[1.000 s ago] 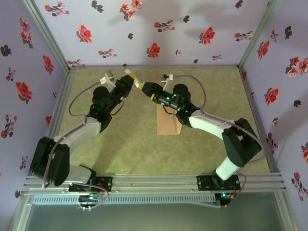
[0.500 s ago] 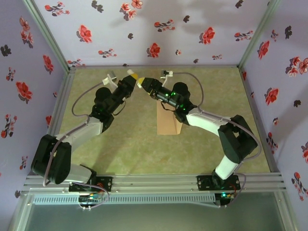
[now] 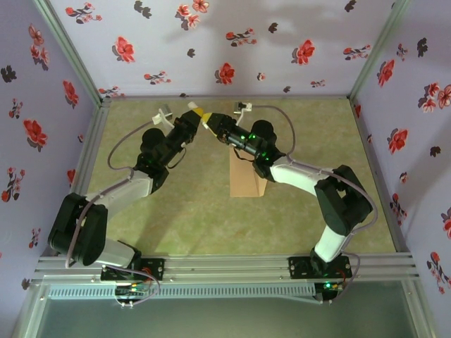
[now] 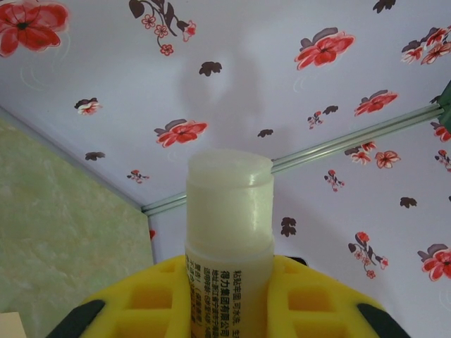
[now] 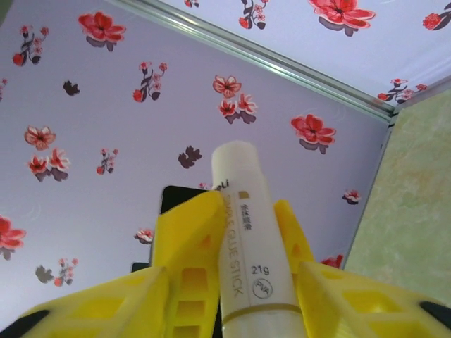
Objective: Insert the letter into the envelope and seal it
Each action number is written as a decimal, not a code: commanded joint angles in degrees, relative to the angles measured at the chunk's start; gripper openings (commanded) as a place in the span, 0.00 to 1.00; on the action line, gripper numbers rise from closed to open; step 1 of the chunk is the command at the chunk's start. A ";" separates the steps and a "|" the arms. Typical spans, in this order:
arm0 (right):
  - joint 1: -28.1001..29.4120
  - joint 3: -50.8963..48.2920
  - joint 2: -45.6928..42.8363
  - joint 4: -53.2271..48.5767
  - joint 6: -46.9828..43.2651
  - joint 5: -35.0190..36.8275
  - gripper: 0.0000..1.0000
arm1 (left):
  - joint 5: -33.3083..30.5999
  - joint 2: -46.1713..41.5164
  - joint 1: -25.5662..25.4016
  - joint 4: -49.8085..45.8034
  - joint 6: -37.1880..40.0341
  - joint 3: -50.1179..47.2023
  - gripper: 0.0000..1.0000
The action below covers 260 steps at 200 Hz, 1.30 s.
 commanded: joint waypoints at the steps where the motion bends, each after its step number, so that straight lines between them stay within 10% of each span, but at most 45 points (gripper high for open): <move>1: 0.46 1.98 1.14 3.67 0.70 -0.63 0.45 | -0.81 0.28 -0.49 3.94 -0.67 -0.40 0.00; 139: -0.22 1.72 0.72 3.99 1.28 -1.37 0.13 | -1.26 -1.60 -0.49 1.97 0.27 -1.93 0.00; 260: -2.45 1.13 -10.36 -24.09 -11.66 3.45 0.06 | 1.56 -5.69 1.68 -6.07 6.57 0.31 0.79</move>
